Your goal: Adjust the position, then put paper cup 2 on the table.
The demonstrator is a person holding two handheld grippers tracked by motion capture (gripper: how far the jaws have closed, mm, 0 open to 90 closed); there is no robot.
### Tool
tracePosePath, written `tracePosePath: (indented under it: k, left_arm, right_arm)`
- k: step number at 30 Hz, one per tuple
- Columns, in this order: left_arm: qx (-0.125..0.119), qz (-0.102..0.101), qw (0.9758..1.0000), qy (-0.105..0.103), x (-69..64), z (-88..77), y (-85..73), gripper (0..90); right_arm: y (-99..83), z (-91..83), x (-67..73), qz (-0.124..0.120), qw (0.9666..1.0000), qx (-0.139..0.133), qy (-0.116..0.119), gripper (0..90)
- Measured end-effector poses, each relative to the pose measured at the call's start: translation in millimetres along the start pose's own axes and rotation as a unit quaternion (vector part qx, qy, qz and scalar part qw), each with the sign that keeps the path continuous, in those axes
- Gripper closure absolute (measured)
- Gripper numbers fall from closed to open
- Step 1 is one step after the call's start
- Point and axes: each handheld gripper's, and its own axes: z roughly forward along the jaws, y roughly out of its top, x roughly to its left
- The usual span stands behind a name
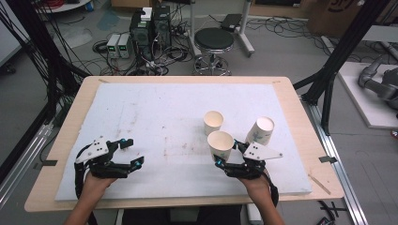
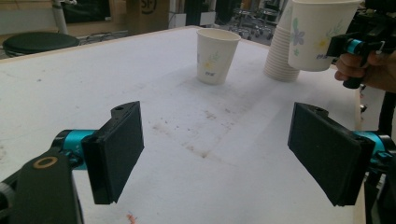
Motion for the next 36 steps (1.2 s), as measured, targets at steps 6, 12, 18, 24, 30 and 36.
tracePosePath:
  k: [6,12,18,24,30,36]
  left_arm:
    - [0.0,0.0,1.0,0.002,-1.1,0.7,0.5,18.4]
    - [0.0,0.0,1.0,0.003,-1.0,-1.3,-0.1,18.4]
    - [-0.002,-0.004,0.9999,0.01,0.1,-5.6,-0.3,18.4]
    - [0.0,-0.005,0.9999,0.014,1.4,-7.4,-1.7,18.5]
    - [0.001,-0.007,0.9997,0.022,2.1,-12.8,-2.6,18.5]
    - [-0.002,-0.007,0.9995,0.031,3.5,-15.6,-2.8,18.4]
  right_arm:
    - [-0.2,0.5,1.2,-0.002,1.0,0.005,0.002,33.7]
    - [2.8,3.9,2.2,-0.001,1.0,0.001,0.006,33.7]
    - [8.1,14.8,4.9,-0.006,0.9999,-0.002,0.012,33.7]
    - [13.7,32.9,8.6,-0.007,0.9998,-0.009,0.018,33.7]
    - [18.3,62.2,13.5,-0.011,0.9994,-0.004,0.031,33.7]
    - [21.6,91.6,19.0,-0.004,0.999,0.0,0.044,33.7]
